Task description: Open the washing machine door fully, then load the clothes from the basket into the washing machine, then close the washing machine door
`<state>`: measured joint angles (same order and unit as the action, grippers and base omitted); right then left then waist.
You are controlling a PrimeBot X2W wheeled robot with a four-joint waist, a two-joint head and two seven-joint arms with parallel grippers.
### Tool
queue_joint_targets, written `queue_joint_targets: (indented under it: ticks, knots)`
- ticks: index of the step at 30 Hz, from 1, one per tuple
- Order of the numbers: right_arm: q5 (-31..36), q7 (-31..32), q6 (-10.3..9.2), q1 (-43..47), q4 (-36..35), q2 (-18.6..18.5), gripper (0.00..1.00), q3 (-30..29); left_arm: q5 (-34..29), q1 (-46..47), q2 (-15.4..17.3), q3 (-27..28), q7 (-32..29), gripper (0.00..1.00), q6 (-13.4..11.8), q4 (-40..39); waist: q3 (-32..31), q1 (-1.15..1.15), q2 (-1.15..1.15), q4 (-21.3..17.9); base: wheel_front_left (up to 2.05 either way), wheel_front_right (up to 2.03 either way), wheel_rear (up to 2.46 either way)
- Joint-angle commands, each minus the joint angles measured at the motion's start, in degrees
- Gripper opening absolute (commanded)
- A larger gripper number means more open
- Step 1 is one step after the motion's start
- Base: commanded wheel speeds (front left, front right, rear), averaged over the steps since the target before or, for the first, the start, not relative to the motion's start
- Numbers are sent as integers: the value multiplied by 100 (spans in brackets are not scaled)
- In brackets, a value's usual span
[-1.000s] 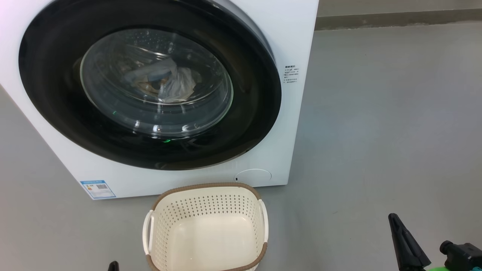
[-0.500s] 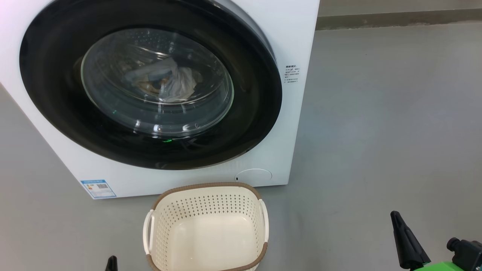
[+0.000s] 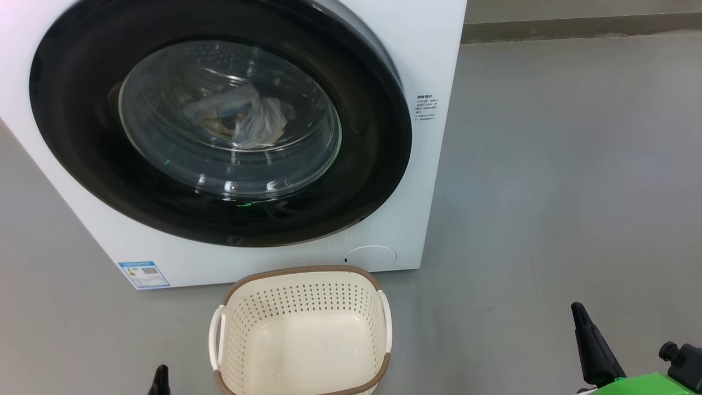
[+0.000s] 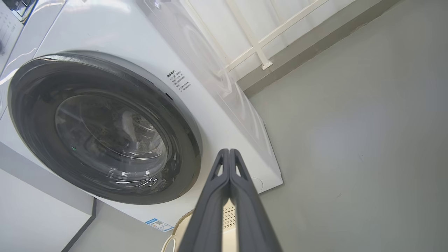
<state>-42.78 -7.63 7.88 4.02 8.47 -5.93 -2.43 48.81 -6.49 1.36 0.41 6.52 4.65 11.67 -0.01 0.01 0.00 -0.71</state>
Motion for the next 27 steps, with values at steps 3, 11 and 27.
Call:
queue_joint_targets:
  ticks: [3, 11, 27]
  knots:
    - [-344, 65, -16, -288, -84, -42, 0, 12, 293, 293, 94, 136, -88, 0, 42, -82, 1, 0, 0, 4, 0, 0, 0]
    - [-873, 194, -19, -367, -15, -22, 0, -9, 740, 401, 101, 189, -223, 0, 69, -47, 3, 0, 0, 11, 0, 0, 0]
    - [-1864, 442, -24, -516, 116, 21, 0, -57, 1581, 604, 113, 288, -476, 0, 119, 20, 7, 0, 0, 25, 0, 0, 0]
